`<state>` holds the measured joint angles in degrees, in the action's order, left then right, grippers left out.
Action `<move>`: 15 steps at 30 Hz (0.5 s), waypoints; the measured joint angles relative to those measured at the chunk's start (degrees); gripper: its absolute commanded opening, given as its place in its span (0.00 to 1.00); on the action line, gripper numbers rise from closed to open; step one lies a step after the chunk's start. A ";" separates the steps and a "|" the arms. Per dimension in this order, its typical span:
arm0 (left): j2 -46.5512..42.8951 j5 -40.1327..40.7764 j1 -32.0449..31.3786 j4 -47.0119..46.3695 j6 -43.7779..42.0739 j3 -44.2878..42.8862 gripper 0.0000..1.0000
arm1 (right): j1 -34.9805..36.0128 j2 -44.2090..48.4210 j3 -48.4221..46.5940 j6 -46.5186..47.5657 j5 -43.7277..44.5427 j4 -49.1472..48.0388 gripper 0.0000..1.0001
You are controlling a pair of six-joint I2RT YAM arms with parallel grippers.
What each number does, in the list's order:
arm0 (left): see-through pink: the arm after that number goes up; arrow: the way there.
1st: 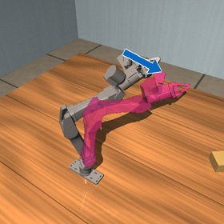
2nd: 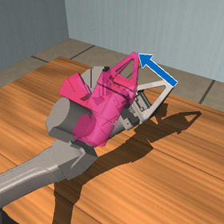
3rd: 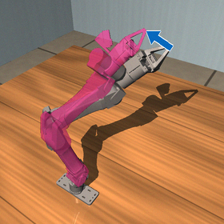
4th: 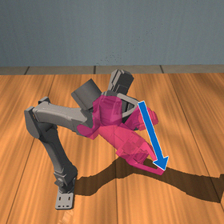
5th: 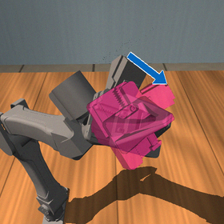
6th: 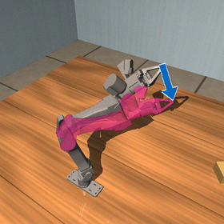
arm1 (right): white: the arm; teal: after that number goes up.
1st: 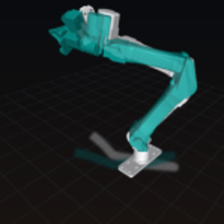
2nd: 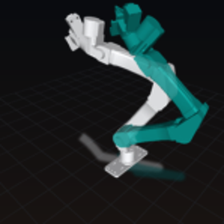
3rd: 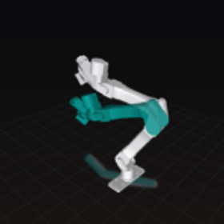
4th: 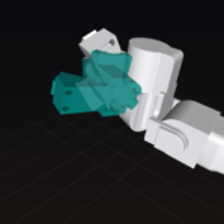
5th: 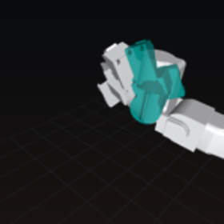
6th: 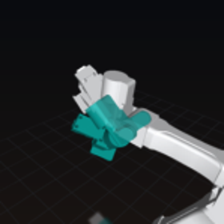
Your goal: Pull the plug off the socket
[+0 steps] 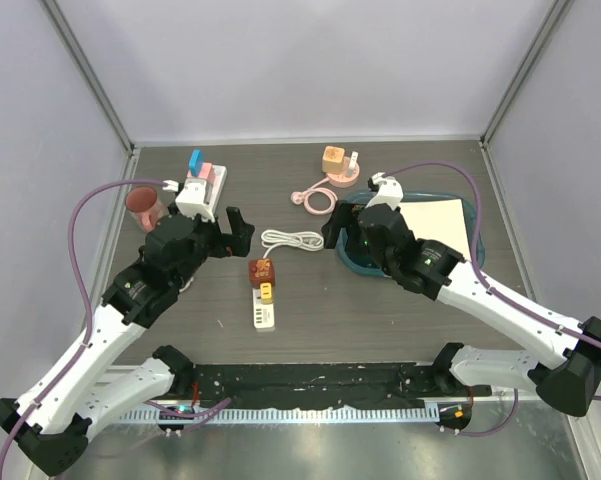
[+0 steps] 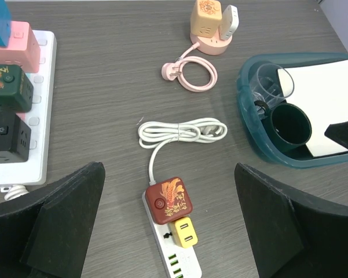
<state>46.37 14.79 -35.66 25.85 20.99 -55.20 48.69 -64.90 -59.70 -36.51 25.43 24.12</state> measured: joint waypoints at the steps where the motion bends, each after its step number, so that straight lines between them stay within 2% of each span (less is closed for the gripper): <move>1: 0.00 0.02 0.00 0.13 0.02 0.00 1.00 | 0.00 0.00 0.00 -0.15 -0.09 -0.09 1.00; 7: -0.07 1.44 0.00 2.84 1.16 0.00 1.00 | 0.00 0.02 0.00 -1.40 -0.92 -0.11 0.99; 12: -1.09 3.21 0.00 9.49 4.24 0.00 0.99 | 0.00 -0.04 0.00 -3.37 -0.96 0.63 0.96; 15: -3.17 3.28 0.00 13.40 7.02 0.44 0.98 | 0.00 -0.76 0.00 -4.59 -1.25 1.33 0.89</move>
<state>43.20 18.06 -35.66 39.24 28.01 -54.76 48.69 -65.67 -59.70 -41.10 24.18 25.45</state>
